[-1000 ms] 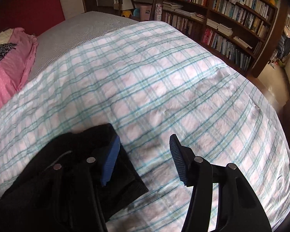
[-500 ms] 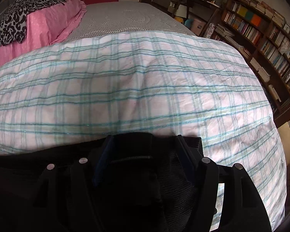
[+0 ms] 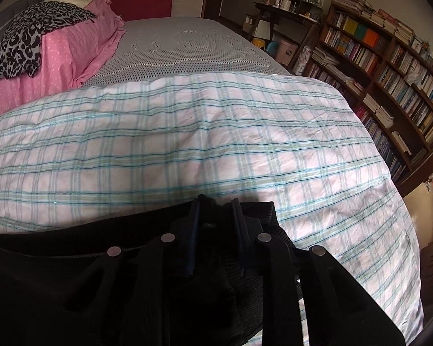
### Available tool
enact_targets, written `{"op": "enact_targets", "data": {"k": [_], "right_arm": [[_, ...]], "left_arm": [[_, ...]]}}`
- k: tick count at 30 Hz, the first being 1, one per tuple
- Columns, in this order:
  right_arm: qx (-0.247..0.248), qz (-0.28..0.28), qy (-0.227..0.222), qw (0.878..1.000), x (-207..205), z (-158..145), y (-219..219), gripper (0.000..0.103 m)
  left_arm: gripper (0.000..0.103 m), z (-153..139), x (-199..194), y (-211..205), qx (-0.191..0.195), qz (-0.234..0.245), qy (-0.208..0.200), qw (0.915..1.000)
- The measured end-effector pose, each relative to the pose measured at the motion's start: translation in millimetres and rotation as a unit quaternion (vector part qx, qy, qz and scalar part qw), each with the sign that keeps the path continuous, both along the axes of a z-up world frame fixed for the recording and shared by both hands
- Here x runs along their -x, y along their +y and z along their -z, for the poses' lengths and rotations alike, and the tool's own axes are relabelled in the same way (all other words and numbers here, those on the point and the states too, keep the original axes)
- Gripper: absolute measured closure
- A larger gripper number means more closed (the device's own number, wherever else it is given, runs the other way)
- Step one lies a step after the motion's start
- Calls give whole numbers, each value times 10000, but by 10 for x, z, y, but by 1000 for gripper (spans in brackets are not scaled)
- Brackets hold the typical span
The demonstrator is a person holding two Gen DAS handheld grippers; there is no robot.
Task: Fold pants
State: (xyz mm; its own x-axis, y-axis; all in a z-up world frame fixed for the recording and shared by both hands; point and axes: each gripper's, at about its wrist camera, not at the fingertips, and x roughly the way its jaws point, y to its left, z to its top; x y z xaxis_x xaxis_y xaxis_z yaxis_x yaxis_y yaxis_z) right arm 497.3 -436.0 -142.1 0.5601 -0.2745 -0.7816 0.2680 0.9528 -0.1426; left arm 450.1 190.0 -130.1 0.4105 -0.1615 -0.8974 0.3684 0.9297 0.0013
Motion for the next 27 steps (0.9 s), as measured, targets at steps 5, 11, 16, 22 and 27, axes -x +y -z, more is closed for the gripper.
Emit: {"op": "enact_targets", "data": {"k": [5, 11, 16, 22, 27], "right_arm": [[-1, 84, -186, 9998, 76, -164, 17, 82], [-11, 229, -304, 9993, 173, -270, 18, 82], [-18, 326, -457, 9984, 379, -436, 33, 82], [-203, 491, -799, 9954, 806, -817, 21, 82], [-304, 633, -1032, 9922, 1324, -1051, 17, 82]], "left_arm": [[33, -1, -19, -22, 185, 110, 295, 9993], [47, 58, 27, -199, -252, 345, 228, 9988], [90, -40, 51, -271, -478, 124, 112, 9987], [94, -377, 332, -249, -406, -175, -368, 9983], [94, -780, 754, -190, -212, -388, -932, 9947]]}}
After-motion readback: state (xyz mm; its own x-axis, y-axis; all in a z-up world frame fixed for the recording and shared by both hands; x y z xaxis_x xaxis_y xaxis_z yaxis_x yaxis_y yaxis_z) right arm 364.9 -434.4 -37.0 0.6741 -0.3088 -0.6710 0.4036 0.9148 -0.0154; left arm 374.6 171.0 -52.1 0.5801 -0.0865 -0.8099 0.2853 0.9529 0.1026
